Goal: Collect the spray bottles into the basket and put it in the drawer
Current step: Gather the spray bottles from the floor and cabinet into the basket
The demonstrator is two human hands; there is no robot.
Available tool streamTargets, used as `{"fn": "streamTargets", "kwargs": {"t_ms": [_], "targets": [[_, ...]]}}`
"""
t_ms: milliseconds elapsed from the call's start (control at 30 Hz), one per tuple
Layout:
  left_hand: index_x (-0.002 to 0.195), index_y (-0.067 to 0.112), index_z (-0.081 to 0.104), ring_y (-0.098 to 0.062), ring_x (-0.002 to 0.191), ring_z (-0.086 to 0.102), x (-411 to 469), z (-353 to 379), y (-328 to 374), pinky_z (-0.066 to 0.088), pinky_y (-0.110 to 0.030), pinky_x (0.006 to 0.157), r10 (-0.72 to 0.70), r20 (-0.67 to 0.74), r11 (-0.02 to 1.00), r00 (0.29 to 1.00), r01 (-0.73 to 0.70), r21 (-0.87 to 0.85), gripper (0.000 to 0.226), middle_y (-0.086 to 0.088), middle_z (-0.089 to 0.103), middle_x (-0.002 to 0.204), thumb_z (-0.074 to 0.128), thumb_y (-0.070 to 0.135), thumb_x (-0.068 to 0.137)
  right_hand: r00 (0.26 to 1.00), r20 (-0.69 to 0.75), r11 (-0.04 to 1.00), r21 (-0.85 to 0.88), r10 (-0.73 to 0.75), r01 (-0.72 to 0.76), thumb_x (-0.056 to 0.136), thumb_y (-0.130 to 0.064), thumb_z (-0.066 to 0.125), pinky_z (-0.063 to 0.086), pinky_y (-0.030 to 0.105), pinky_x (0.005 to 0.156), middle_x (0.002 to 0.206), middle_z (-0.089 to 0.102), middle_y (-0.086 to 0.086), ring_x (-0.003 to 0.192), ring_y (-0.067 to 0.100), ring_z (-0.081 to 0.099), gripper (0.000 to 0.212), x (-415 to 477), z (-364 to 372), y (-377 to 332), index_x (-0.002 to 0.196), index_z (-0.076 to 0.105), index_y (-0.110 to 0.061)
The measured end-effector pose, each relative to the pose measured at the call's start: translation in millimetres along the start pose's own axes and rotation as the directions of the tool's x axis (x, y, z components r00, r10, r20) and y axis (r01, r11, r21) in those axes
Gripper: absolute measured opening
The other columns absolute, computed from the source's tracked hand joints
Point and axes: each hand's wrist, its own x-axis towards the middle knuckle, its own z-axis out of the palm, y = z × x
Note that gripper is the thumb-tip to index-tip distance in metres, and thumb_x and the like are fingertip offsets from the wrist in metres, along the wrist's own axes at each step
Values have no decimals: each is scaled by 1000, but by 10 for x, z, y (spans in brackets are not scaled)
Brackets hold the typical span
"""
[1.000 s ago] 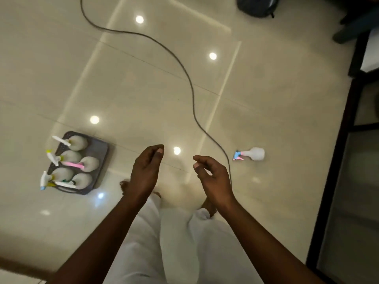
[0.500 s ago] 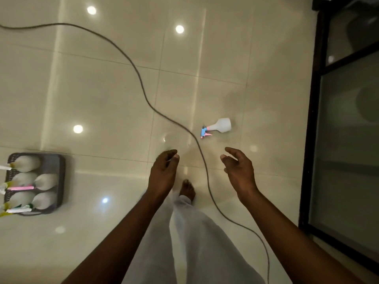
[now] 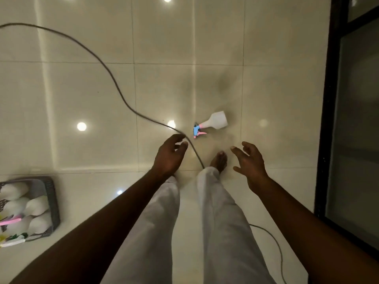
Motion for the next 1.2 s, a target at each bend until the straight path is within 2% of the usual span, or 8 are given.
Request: {"fn": "streamTargets", "kwargs": {"t_ms": [167,400,500,633,733,867,933,1200], "targets": [[139,17,66,-24,123,68,900,409,-229,52,-37,109,-67,-21,996,998,68,57,37,-6,69,139,64,28,104,998,37,998,-34,59,-58,94,-36,80,60,52,104,158,47,4,126,21,55,70,907,247,54,155,49,-25],[139,17,66,-37,103,66,2096,977,-631,50,-37,88,-308,-56,948,950,302,-104,41,-20,71,131,63,29,99,996,41,990,-120,81,-76,91,-43,79,56,53,108,154,53,7,130,29,59,80,2133,753,-27,159,41,-23],[143,18,63,-34,116,68,2416,1221,-808,51,-34,88,-362,-30,926,932,355,-129,46,-17,68,138,62,30,99,999,20,981,-191,46,-41,94,-44,77,58,51,106,154,53,8,125,28,62,78,2530,911,-25,159,42,-19],[154,13,52,-7,81,61,2742,1480,-1034,46,-22,66,-403,-6,894,915,392,-217,57,-5,65,123,62,27,100,1000,1,963,-270,1,-1,97,-47,71,57,49,107,159,49,9,131,31,61,74,2953,1085,69,160,42,-19],[152,6,50,-19,88,68,2854,1603,-1038,47,-23,63,-419,25,873,907,411,-265,55,-18,66,126,61,22,101,1000,27,964,-267,10,-2,100,-50,65,54,51,111,158,52,8,136,32,59,67,3141,1075,84,158,45,-22],[124,-9,58,-5,40,66,2942,1688,-1055,45,-12,39,-413,28,857,910,399,-327,27,-18,60,89,58,0,99,998,55,973,-231,-8,20,100,-51,67,54,51,112,152,57,4,134,30,60,62,3280,1100,109,153,52,-23],[107,-1,60,-6,39,66,2910,1684,-1022,43,-13,35,-431,25,841,902,411,-351,9,-11,56,82,54,-2,100,998,57,973,-228,-23,35,99,-51,68,55,50,111,150,60,5,132,29,62,61,3282,1080,72,150,56,-21],[80,13,72,-35,80,68,2145,1226,-840,61,-59,85,-414,-40,809,909,348,-474,24,-28,72,96,58,1,95,996,86,991,-134,10,2,96,-49,73,66,46,88,98,63,-10,110,25,68,22,2698,1055,-390,101,64,-30]]}}
